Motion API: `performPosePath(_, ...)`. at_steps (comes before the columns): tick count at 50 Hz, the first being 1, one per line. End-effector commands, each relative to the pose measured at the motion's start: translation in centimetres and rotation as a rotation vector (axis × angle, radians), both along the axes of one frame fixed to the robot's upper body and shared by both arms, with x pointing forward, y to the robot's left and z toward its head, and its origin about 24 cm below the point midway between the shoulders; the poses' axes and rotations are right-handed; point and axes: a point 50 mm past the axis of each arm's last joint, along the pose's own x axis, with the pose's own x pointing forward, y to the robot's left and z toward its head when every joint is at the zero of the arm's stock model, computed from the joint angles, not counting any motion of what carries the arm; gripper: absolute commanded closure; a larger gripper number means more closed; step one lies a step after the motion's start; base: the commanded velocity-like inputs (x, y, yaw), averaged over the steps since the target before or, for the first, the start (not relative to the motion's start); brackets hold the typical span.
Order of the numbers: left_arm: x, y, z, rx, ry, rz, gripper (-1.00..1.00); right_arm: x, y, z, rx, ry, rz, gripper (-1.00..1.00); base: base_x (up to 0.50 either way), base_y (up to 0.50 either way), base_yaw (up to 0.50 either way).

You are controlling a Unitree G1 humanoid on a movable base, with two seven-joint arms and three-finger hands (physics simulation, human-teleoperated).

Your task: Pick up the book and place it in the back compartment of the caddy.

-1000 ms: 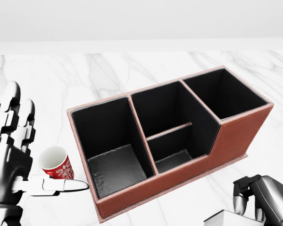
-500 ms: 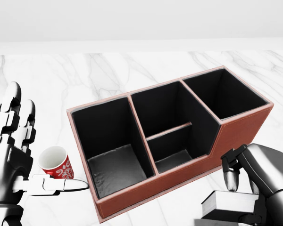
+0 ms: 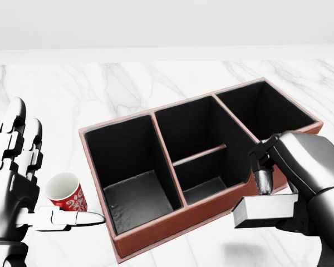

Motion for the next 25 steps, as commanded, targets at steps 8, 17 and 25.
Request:
performPosePath(8, 0.0, 0.0, -0.1, 0.001, 0.006, 0.000, -1.00, 1.0, 1.0, 4.1, -0.032, -0.159, 0.057, 1.00, 0.00, 0.00, 0.00)
performPosePath(17, 0.1, 0.0, -0.2, 0.002, 0.009, 0.000, -1.00, 1.2, 1.2, 4.6, -0.020, -0.173, 0.083, 1.00, 0.00, 0.00, 0.00)
performPosePath(25, 0.1, 0.0, -0.3, 0.001, 0.015, 0.000, -1.00, 1.6, 1.7, 4.6, -0.009, -0.170, 0.108, 1.00, 0.00, 0.00, 0.00)
